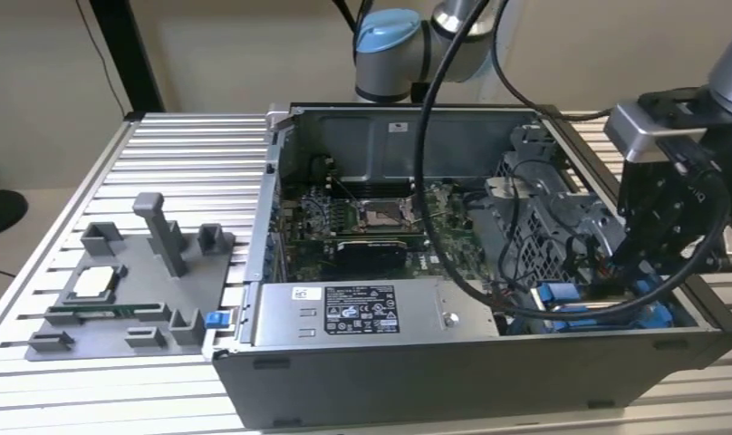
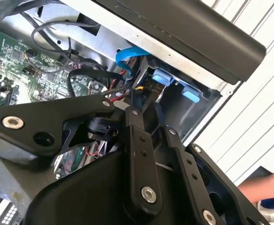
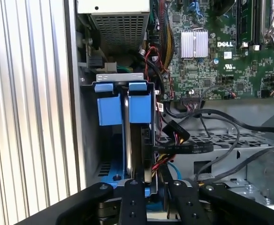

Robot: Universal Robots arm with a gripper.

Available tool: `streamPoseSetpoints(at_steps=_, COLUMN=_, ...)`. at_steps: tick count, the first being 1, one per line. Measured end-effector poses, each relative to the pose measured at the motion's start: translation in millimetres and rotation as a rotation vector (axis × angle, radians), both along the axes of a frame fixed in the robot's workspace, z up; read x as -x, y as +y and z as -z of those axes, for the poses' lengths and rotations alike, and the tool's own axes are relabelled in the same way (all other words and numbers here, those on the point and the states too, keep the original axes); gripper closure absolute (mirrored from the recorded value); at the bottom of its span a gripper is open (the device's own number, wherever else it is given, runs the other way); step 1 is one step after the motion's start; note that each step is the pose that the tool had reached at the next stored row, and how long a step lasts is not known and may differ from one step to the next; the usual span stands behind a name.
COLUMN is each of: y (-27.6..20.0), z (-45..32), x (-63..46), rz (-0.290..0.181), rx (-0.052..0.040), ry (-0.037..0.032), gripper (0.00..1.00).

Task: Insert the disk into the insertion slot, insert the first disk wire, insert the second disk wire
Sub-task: 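Insert the second disk wire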

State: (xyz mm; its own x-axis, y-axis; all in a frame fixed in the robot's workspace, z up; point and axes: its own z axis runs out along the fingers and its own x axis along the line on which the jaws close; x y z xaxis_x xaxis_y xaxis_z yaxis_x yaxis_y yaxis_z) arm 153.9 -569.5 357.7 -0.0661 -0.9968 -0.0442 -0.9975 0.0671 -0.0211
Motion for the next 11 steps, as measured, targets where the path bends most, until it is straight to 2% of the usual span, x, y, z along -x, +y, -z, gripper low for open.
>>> streamPoseSetpoints(at_steps=4, y=0.0, z=-16.0, x=0.0, rz=0.0, rx=-0.0005, ry=0.0003, gripper=0.0)
streamPoseSetpoints(at_steps=11, y=0.0, z=-18.7, x=0.0, rz=0.0, rx=-0.0007, ry=0.0002, gripper=0.0)
